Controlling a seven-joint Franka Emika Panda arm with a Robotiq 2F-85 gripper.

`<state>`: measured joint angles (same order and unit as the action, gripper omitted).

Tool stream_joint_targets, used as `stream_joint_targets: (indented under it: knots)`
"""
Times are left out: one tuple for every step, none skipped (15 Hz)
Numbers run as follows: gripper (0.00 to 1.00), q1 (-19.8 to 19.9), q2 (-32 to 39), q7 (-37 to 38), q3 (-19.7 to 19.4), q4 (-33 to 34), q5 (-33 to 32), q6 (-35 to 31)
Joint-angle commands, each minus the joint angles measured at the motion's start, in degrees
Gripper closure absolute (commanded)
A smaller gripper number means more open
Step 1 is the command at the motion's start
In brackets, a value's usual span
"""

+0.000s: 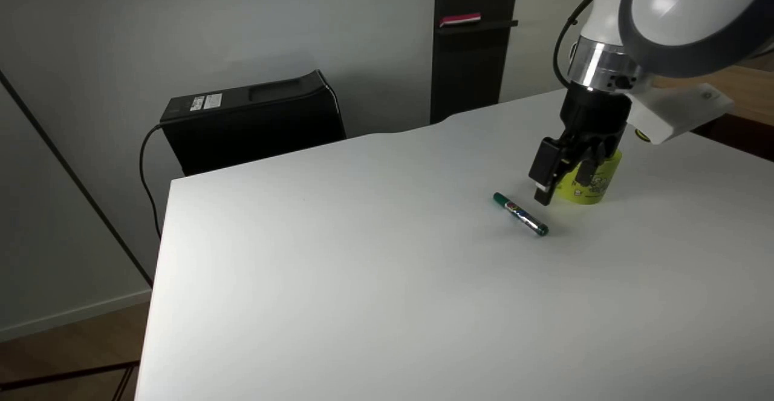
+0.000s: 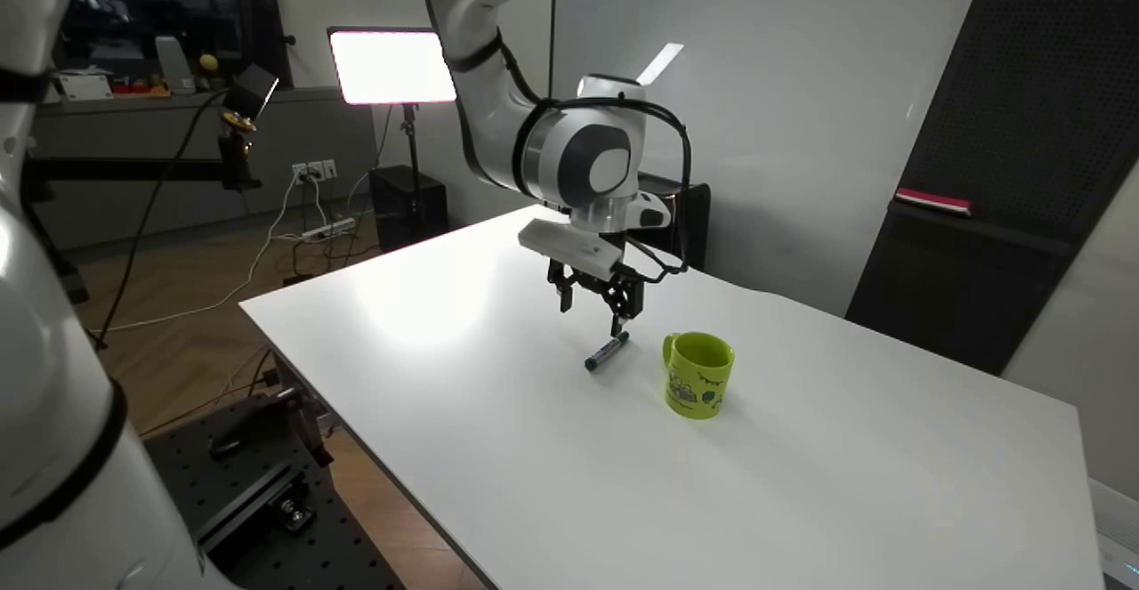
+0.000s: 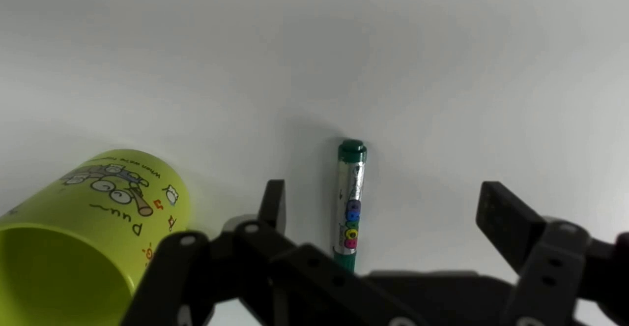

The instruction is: Put the marker in the cup

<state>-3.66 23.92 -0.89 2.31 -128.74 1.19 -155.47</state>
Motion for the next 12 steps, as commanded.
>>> stream_joint_targets:
  knots:
    - [0.00, 0.3, 0.0, 0.2, 0.3, 0.1, -0.3, 0.2]
    - [0.00, 0.3, 0.0, 0.2, 0.3, 0.1, -0.3, 0.2]
    - [0.00, 0.3, 0.0, 0.2, 0.3, 0.1, -0.3, 0.2]
    - [0.00, -1.2, 1.1, 2.2, -1.3, 0.8, -2.1, -0.2]
    - [0.00, -2.3, 2.1, 3.7, -2.4, 1.5, -3.6, -0.4]
    - [0.00, -2.9, 3.4, 4.3, -3.1, 2.5, -4.9, 0.0]
    - [0.00, -4.2, 4.9, 6.1, -4.6, 3.7, -7.0, 0.1]
    - [0.00, -4.6, 6.5, 6.4, -5.1, 5.3, -7.7, 0.8]
    - [0.00, -5.3, 8.0, 7.3, -5.8, 6.7, -8.5, 1.3]
    - [0.00, -5.4, 9.4, 7.4, -5.9, 8.1, -8.5, 1.7]
    - [0.00, -5.5, 10.7, 7.5, -5.9, 9.4, -8.3, 2.0]
    - [0.00, -5.5, 12.0, 7.3, -5.7, 10.6, -7.8, 2.1]
